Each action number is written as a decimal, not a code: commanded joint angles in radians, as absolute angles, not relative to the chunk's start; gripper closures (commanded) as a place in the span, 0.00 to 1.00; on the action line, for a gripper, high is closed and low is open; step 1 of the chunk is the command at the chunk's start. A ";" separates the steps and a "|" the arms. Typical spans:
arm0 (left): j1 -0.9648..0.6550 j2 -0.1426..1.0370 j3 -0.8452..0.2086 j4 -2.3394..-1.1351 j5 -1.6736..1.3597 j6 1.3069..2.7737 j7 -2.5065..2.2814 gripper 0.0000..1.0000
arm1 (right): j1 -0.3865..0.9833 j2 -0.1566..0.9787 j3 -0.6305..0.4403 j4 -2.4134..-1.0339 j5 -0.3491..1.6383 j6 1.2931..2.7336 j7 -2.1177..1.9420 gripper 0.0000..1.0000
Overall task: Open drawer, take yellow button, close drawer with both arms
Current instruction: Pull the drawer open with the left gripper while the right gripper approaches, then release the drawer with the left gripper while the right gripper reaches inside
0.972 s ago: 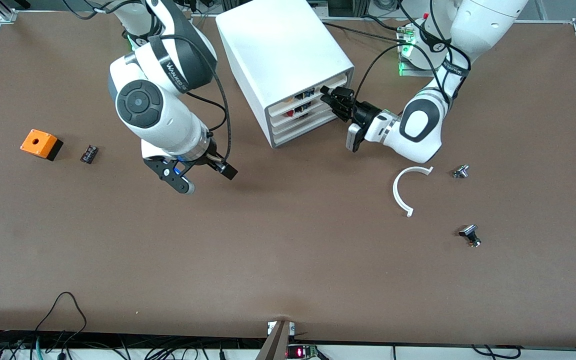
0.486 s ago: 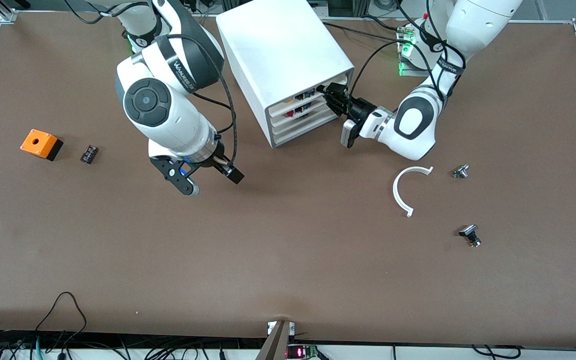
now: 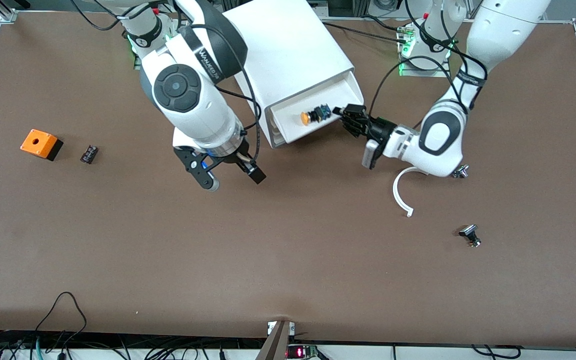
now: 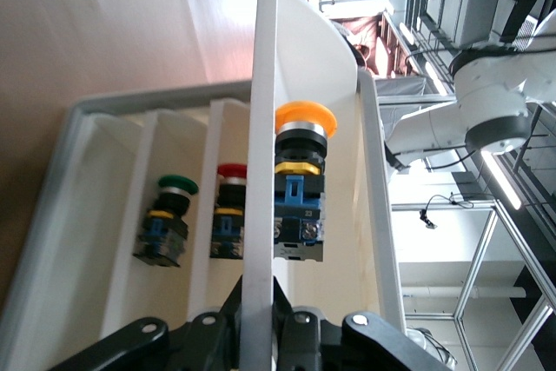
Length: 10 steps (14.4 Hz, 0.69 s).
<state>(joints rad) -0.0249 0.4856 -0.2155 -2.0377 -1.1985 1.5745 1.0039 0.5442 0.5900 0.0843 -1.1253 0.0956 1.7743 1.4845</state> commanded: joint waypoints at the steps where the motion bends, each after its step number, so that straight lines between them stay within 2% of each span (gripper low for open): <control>1: -0.023 0.546 -0.200 -1.953 -1.187 1.601 1.014 1.00 | 0.587 0.644 0.080 -1.031 0.100 1.767 1.590 0.01; 3: -0.020 0.545 -0.195 -1.934 -1.186 1.598 0.982 1.00 | 0.627 0.673 0.080 -0.994 0.100 1.769 1.662 0.01; 4: -0.017 0.545 -0.195 -1.933 -1.178 1.598 0.964 0.90 | 0.646 0.684 0.077 -0.985 0.098 1.776 1.693 0.01; 5: -0.015 0.545 -0.195 -1.931 -1.171 1.600 0.974 0.06 | 0.664 0.687 0.075 -0.985 0.098 1.784 1.727 0.01; 6: -0.012 0.535 -0.195 -1.931 -1.161 1.598 0.974 0.00 | 0.682 0.689 0.074 -0.985 0.097 1.790 1.758 0.01; 10: 0.037 0.511 -0.196 -1.859 -1.076 1.533 0.878 0.00 | 0.758 0.692 0.072 -0.985 0.095 1.828 1.912 0.01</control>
